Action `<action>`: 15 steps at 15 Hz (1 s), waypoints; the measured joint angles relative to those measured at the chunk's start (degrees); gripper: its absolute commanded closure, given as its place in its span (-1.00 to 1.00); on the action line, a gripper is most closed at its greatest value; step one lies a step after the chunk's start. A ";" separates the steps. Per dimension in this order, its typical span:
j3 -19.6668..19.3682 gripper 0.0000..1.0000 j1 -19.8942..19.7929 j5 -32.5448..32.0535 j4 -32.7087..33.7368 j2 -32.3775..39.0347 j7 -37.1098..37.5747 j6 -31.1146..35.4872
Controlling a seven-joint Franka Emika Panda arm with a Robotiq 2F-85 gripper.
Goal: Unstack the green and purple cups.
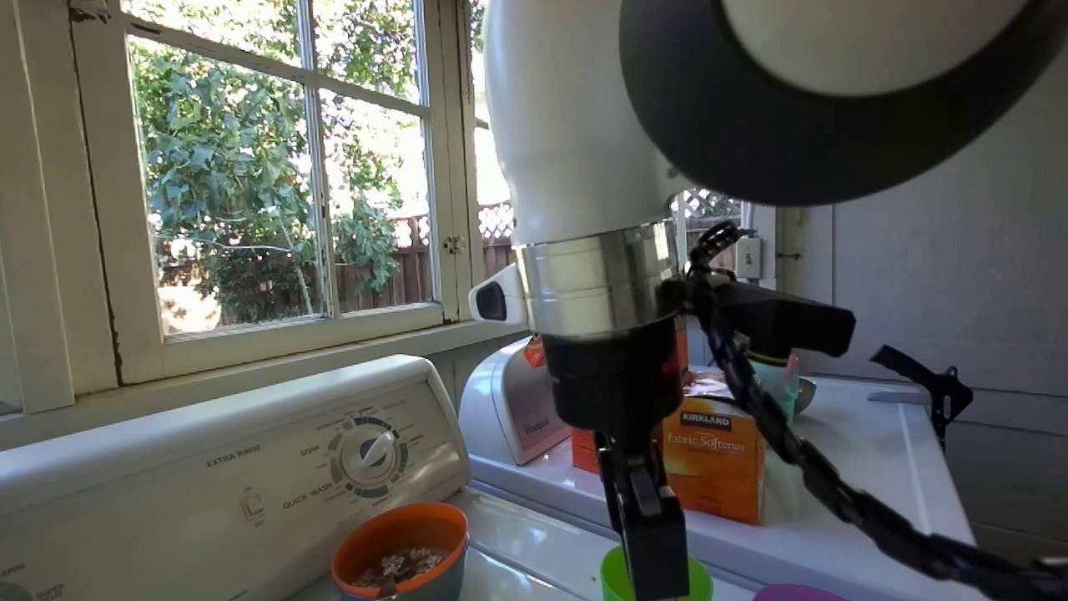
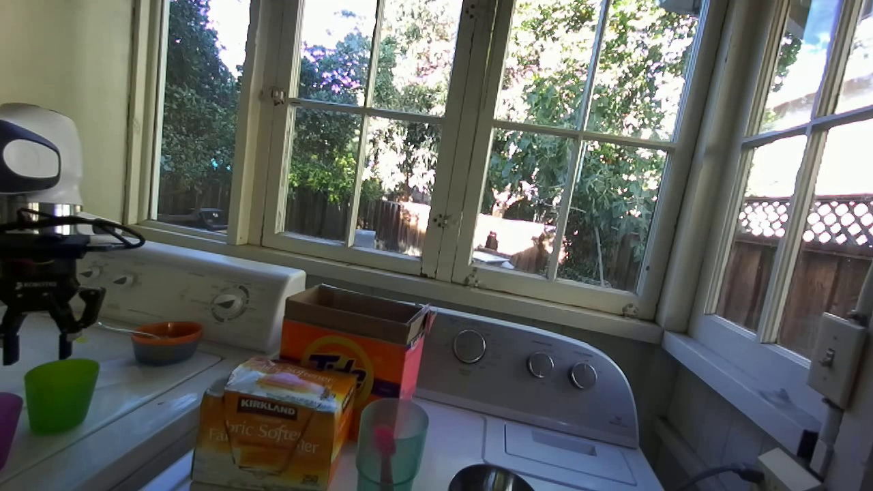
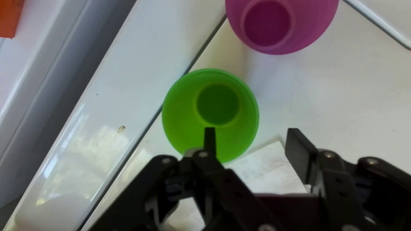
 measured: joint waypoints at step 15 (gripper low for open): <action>-3.07 -1.00 -2.49 17.76 -11.22 -18.16 4.49 -4.25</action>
